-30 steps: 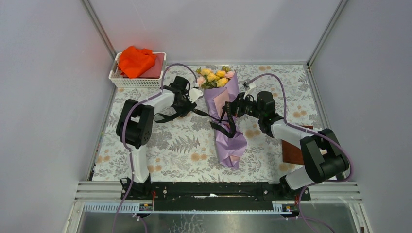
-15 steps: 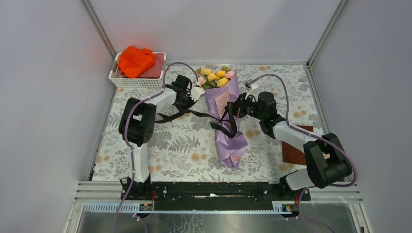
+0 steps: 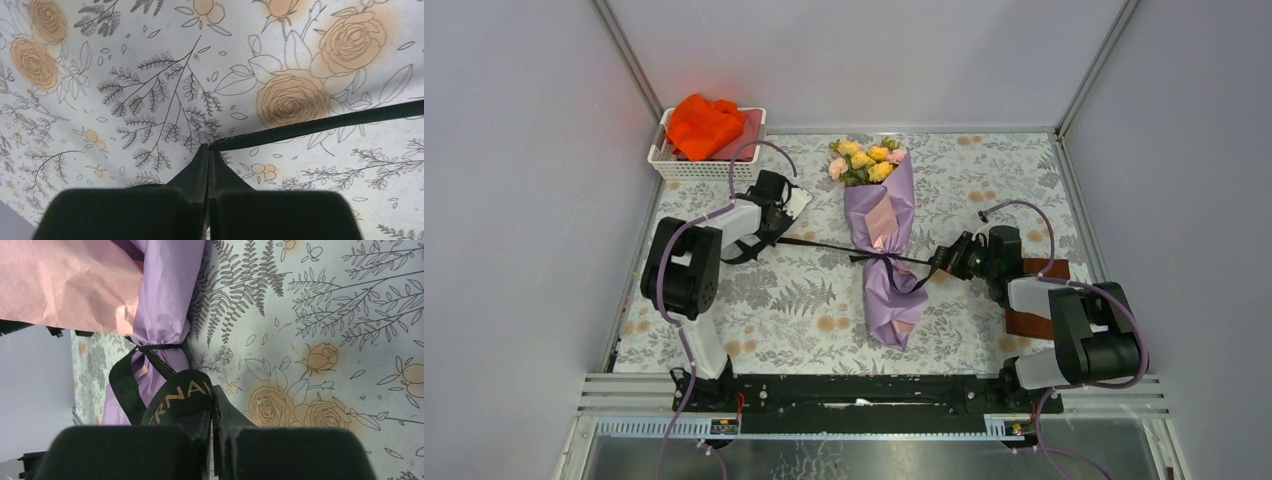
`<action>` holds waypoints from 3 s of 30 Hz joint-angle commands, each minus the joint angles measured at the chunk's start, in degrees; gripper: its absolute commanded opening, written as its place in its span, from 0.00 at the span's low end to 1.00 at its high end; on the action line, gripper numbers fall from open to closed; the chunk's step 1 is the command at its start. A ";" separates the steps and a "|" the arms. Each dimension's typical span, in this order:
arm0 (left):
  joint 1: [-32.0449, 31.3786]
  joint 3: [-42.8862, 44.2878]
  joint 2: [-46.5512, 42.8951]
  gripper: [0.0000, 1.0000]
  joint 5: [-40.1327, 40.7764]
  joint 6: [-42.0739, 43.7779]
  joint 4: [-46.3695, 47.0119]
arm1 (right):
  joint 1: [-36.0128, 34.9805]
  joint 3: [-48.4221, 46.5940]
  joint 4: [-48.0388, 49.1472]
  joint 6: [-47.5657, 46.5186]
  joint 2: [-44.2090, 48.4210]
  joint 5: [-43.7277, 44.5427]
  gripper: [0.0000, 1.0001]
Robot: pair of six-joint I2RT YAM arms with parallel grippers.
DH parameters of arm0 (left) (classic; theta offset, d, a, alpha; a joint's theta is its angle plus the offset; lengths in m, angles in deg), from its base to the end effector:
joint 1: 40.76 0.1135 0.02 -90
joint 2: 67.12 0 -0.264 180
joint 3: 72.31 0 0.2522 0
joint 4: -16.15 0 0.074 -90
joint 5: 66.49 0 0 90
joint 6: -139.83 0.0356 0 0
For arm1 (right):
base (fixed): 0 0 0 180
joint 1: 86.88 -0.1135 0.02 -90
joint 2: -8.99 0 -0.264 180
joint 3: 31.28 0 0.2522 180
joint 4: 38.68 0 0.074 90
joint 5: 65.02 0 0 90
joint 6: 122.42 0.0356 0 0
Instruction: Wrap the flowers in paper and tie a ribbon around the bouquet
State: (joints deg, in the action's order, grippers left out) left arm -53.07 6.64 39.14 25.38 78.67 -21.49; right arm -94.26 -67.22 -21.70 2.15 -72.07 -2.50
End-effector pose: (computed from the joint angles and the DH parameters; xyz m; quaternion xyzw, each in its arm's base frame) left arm 0.3563 -0.0766 0.1520 0.3397 0.9151 0.0469 0.2123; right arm 0.2459 0.0484 0.1458 0.0772 0.8386 0.3690 0.3933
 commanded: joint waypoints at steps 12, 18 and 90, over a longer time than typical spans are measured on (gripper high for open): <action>4.52 -2.82 -2.23 0.00 12.58 1.29 3.00 | 3.51 -1.55 -4.94 -2.97 -0.01 1.22 0.00; 2.21 0.09 -4.68 0.00 5.23 -0.97 -3.58 | 2.77 -3.73 -4.68 -3.93 -1.06 -2.82 0.10; -23.74 25.03 -17.53 0.00 -22.37 -7.66 -29.02 | -7.57 -14.19 -51.92 -16.43 12.97 -8.46 0.07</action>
State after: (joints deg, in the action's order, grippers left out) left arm -76.40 31.10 22.99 2.30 70.05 -50.32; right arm -101.51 -75.44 -67.34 -12.32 -64.07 -17.48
